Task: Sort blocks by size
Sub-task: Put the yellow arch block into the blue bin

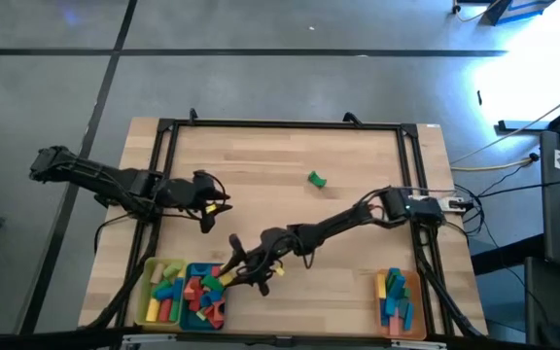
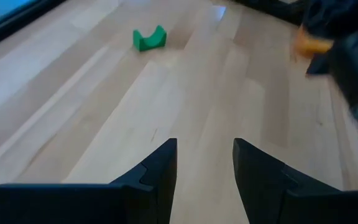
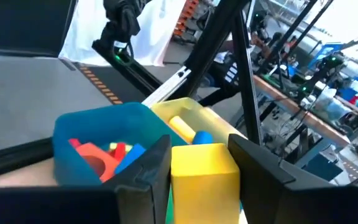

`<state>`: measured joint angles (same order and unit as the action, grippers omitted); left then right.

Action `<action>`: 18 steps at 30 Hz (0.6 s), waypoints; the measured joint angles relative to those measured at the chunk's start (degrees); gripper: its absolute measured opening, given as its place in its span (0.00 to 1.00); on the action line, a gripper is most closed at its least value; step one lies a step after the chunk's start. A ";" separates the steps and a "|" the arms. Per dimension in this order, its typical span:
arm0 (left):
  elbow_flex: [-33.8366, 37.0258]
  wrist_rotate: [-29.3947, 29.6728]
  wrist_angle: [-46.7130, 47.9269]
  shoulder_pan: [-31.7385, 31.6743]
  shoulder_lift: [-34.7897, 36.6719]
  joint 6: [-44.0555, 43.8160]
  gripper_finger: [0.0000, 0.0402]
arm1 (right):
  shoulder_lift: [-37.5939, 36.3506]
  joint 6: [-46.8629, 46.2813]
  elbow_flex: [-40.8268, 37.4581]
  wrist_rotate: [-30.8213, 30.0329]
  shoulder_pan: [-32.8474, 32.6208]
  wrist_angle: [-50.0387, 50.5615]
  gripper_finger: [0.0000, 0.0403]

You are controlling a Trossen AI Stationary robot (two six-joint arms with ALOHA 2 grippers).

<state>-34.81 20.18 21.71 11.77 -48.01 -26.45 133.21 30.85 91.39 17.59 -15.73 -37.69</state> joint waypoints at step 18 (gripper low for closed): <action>0.00 0.00 -1.67 0.00 -0.02 0.84 0.33 | 6.03 -6.56 8.36 0.25 -0.04 2.60 0.42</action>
<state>-34.81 20.18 20.04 11.77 -48.03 -25.61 139.24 24.29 99.74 17.84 -15.77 -35.09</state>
